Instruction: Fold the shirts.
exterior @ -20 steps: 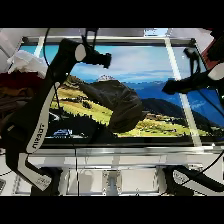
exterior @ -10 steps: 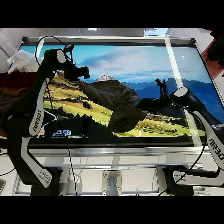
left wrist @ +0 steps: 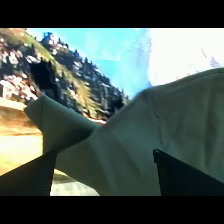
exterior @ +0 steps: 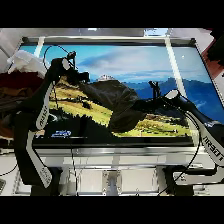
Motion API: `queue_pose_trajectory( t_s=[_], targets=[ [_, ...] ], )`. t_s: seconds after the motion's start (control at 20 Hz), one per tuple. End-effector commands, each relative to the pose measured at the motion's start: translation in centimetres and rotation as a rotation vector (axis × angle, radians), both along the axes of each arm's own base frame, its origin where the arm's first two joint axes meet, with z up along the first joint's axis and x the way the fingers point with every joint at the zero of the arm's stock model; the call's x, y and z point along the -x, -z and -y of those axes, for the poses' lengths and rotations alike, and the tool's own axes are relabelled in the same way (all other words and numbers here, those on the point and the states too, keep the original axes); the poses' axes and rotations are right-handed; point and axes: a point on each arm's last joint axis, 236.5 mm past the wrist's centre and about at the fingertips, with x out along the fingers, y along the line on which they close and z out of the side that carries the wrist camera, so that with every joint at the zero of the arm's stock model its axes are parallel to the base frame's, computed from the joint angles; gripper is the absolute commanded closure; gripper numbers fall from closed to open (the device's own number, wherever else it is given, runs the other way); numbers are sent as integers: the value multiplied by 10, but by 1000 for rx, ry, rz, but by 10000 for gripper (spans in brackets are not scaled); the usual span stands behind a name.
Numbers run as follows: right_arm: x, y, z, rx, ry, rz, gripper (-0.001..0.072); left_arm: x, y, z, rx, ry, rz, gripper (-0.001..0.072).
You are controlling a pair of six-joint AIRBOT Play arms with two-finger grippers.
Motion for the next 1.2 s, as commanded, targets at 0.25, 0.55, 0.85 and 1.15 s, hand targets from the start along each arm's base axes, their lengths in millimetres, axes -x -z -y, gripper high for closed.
queue_pose_trajectory(
  t_s=[0.25,0.55,0.85,1.15],
  targets=[
    [-1,1,-1,1,1,4,172,14,45,4,-55,180,-67,6],
    [-1,1,0,5,-1,4,239,14,39,19,-2,224,-50,696],
    [6,17,2,24,-21,-38,227,2,9,22,1,237,-1,696],
    [-5,-3,1,-5,-75,6,680,1,-28,11,-52,244,47,697]
  ],
)
